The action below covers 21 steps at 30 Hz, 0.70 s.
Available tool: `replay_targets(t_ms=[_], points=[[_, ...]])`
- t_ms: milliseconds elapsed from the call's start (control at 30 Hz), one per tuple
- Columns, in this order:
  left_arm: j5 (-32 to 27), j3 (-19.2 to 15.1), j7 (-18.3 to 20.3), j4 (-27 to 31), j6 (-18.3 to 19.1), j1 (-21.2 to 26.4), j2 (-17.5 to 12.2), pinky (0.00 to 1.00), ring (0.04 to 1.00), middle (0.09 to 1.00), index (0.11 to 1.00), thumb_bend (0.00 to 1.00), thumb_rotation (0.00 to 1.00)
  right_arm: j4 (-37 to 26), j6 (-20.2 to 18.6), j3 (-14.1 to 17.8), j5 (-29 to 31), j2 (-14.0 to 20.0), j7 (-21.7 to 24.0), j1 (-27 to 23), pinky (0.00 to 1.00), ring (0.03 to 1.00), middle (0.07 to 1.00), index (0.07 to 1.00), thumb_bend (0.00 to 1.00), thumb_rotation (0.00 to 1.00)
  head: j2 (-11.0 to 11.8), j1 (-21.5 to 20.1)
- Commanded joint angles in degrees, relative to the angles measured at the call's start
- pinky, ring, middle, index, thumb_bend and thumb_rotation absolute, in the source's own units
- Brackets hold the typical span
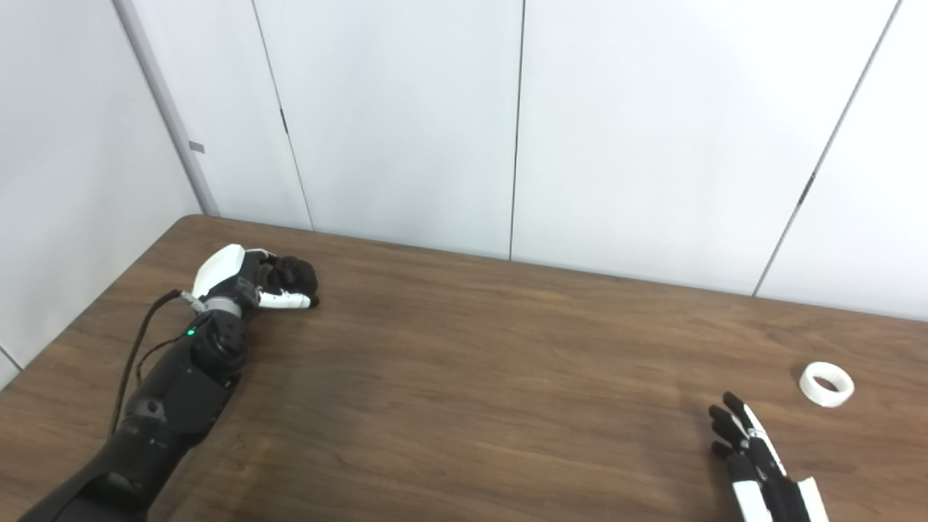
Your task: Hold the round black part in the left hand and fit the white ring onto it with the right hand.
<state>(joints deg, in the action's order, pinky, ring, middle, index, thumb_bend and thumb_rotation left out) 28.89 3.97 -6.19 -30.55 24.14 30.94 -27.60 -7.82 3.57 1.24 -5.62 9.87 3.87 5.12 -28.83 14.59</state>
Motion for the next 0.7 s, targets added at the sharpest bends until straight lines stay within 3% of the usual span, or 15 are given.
replay_targets(t_ms=[0, 100, 167, 233, 300, 667], points=[[0.7, -0.29, -0.93, 0.66, 0.4, 3.22, -2.21, 1.0, 0.961, 0.885, 0.733, 0.89, 0.31, -0.11, -1.08, 0.47, -0.07, -0.03, -0.59, 0.31, 0.97, 0.897, 0.893, 0.929, 0.64, 1.0, -0.02, -0.04], [1.12, 0.18, -0.68, 0.75, 0.76, 3.35, -2.42, 1.0, 0.962, 0.882, 0.704, 0.86, 0.3, 0.0, -0.78, 0.5, 0.3, -0.09, -0.51, 0.23, 0.97, 0.895, 0.893, 0.928, 0.63, 1.0, -0.02, -0.05], [0.78, -0.15, -1.52, 0.67, -0.41, 3.18, -2.36, 1.0, 0.951, 0.86, 0.626, 0.82, 0.22, -0.02, -0.84, 0.52, 0.48, -0.13, -0.48, 0.25, 0.97, 0.894, 0.892, 0.928, 0.63, 1.0, -0.02, -0.05], [0.03, -0.93, -2.56, 0.72, -1.94, 2.84, -2.18, 1.0, 0.925, 0.821, 0.514, 0.59, 0.09, -0.05, -0.93, 0.53, 0.37, -0.17, -0.6, 0.25, 0.98, 0.895, 0.891, 0.928, 0.63, 1.0, 0.0, 0.01], [-0.11, -1.28, -2.87, 0.85, -2.24, 2.7, -2.11, 1.0, 0.906, 0.8, 0.489, 0.53, 0.05, -0.04, -1.12, 0.63, 0.9, -0.26, -0.49, 0.22, 0.98, 0.899, 0.894, 0.93, 0.64, 1.0, -0.03, 0.08], [2.07, 0.16, -3.66, 1.68, -3.44, 1.89, -3.02, 0.99, 0.834, 0.758, 0.483, 0.52, 0.05, -0.49, -1.55, 0.51, -0.06, 0.01, -0.72, 0.26, 0.98, 0.898, 0.893, 0.931, 0.61, 1.0, -0.1, 0.22]])
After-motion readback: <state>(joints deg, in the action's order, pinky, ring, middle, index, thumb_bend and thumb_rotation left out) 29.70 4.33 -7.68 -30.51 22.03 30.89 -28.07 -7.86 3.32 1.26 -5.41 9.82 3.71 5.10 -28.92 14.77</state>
